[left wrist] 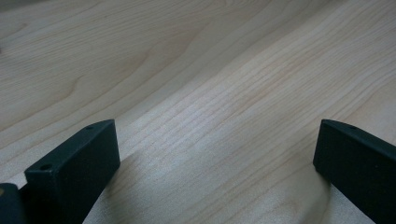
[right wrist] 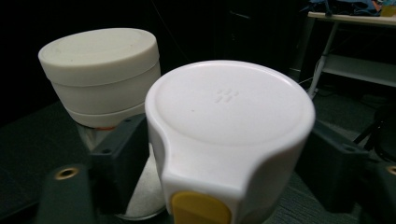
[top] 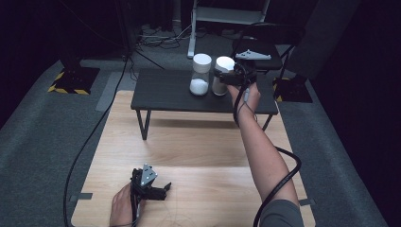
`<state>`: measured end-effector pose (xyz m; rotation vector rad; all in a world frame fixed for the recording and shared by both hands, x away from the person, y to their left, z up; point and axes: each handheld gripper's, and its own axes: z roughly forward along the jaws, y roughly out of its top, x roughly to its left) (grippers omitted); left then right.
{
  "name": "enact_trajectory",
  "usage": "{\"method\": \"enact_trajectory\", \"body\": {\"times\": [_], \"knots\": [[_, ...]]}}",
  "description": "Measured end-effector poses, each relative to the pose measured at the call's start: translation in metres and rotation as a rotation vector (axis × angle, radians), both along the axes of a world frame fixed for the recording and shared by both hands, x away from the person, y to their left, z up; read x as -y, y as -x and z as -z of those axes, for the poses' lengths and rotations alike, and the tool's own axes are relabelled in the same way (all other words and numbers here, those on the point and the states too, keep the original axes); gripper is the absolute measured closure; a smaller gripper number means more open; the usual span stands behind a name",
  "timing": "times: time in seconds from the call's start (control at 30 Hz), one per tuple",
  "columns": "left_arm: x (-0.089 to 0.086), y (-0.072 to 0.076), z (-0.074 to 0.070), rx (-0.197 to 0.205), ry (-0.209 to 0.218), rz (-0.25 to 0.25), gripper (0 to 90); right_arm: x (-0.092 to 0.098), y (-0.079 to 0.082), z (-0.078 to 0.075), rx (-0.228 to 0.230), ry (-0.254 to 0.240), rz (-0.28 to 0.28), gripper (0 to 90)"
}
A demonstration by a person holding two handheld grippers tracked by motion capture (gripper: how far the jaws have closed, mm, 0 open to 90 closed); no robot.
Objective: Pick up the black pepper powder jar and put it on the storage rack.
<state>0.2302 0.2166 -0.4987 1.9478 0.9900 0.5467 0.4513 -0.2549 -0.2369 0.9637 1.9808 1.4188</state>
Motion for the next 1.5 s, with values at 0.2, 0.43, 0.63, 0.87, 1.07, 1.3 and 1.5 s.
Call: {"method": "enact_trajectory", "body": {"times": [0.2, 0.43, 0.63, 0.87, 1.07, 1.3, 1.5], "knots": [[0.0, 0.0, 0.0, -0.001, -0.003, 0.002, 0.0, 0.008, 0.012, 0.009, 0.032, -0.018, 0.006, 7.1], [0.0, 0.0, 0.0, 0.0, -0.001, 0.0, 0.0, 0.026, 0.038, 0.015, 0.037, -0.035, 0.003, 5.9], [0.001, 0.001, 0.0, -0.001, 0.001, -0.005, 0.0, 0.04, 0.066, 0.026, 0.04, -0.059, 0.01, 6.0], [0.001, 0.001, 0.0, -0.001, 0.0, -0.004, 0.0, 0.049, 0.093, 0.039, 0.035, -0.071, -0.006, 6.0], [0.004, 0.004, 0.0, -0.001, -0.001, -0.023, 0.0, 0.054, 0.12, 0.06, 0.036, -0.044, -0.022, 6.0], [0.004, 0.004, 0.0, 0.001, -0.001, -0.022, 0.0, 0.061, 0.145, 0.088, 0.001, 0.004, -0.006, 6.0], [0.003, 0.003, 0.0, 0.0, 0.0, -0.027, 0.0, 0.06, 0.171, 0.113, 0.003, 0.096, 0.005, 5.9]]}}
